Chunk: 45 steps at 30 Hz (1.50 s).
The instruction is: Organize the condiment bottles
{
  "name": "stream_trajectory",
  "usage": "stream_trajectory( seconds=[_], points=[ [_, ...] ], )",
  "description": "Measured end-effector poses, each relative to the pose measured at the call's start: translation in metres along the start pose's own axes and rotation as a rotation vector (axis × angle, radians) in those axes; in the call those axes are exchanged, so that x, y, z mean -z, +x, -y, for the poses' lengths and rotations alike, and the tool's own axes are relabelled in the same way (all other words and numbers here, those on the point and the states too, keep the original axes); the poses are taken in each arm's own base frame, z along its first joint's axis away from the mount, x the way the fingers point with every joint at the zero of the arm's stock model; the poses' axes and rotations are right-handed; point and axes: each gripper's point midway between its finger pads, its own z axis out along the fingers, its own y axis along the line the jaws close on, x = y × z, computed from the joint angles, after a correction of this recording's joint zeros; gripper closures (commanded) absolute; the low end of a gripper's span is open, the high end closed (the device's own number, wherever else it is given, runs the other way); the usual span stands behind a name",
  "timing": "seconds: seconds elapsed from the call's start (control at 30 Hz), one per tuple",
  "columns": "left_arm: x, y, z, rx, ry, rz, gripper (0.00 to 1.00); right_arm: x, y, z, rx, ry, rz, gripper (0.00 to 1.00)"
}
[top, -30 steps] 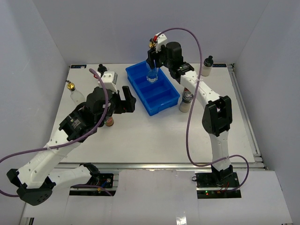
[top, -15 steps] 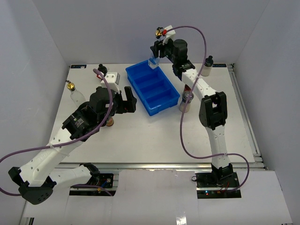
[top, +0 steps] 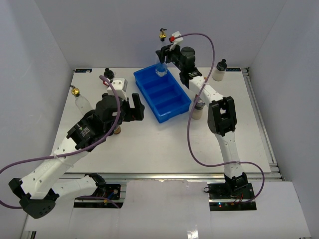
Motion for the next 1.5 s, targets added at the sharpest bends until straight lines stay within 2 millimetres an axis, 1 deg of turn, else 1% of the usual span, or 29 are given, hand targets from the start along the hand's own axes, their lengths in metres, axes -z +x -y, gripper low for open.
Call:
stream_trajectory(
  seconds=[0.17,0.33,0.53,0.8,0.9,1.0,1.17,1.23,1.37,1.5],
  points=[
    [0.001,-0.001,-0.001,-0.004,-0.005,0.005,0.02,-0.001,0.017,0.000,-0.007,0.000,-0.021,0.92],
    [0.001,0.000,-0.004,-0.010,-0.012,0.011,0.02,-0.003,0.024,0.000,-0.003,0.000,-0.020,0.92],
    [0.000,0.003,-0.007,-0.018,-0.024,0.009,0.02,-0.006,0.020,0.001,-0.001,0.001,0.011,0.92],
    [0.000,0.004,-0.010,-0.025,-0.031,0.014,0.02,-0.013,0.006,0.002,0.001,0.007,0.075,0.92],
    [0.001,0.004,-0.011,-0.030,-0.030,0.018,0.02,-0.015,0.005,0.002,0.005,0.010,0.098,0.92],
    [0.003,0.004,-0.012,-0.035,-0.029,0.021,0.02,-0.016,0.013,0.002,0.006,0.016,0.105,0.92],
    [0.004,0.002,-0.012,-0.037,-0.025,0.030,0.02,-0.019,0.042,0.002,-0.002,0.027,0.074,0.92],
    [0.003,0.001,-0.011,-0.038,-0.022,0.035,0.02,-0.019,0.050,0.002,-0.005,0.028,0.064,0.92],
    [0.002,0.003,-0.012,-0.042,-0.022,0.036,0.02,-0.019,0.058,0.001,-0.006,0.029,0.061,0.92],
    [0.002,0.006,-0.013,-0.043,-0.023,0.034,0.02,-0.020,0.060,0.002,-0.004,0.033,0.070,0.92]
  ],
)
